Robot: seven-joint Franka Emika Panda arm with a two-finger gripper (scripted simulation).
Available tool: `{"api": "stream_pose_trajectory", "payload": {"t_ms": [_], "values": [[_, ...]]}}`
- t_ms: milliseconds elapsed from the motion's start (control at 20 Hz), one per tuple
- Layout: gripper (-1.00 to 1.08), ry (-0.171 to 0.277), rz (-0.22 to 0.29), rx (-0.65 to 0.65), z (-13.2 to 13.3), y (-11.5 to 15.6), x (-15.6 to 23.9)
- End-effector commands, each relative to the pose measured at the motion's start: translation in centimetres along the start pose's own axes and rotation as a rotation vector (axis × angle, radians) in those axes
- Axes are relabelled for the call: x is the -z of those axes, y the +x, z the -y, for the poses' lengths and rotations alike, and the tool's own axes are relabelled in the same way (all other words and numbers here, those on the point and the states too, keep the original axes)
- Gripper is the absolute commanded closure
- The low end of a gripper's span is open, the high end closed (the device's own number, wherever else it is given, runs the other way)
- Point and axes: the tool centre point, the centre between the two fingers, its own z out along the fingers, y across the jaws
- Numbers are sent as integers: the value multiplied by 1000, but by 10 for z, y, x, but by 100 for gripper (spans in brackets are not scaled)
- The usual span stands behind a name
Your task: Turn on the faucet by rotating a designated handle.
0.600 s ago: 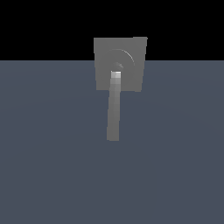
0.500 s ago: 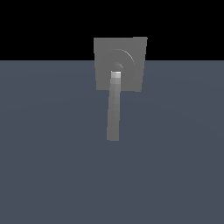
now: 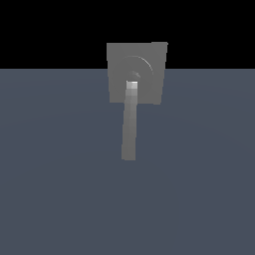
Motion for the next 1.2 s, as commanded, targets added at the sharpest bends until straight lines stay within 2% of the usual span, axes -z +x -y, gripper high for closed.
{"api": "stream_pose_trajectory", "payload": {"t_ms": [0,150,300,450,600,850,1000,1150], "values": [[108,-1,-1,2,0,0,0],[108,-12,-5,8,0,0,1],[108,-42,-15,28,-1,1,3],[108,-90,-31,58,-1,1,6],[108,-157,-51,101,-2,2,12],[108,-316,-86,198,-2,4,25],[108,-444,-102,274,0,6,36],[108,-592,-107,359,3,8,50]]}}
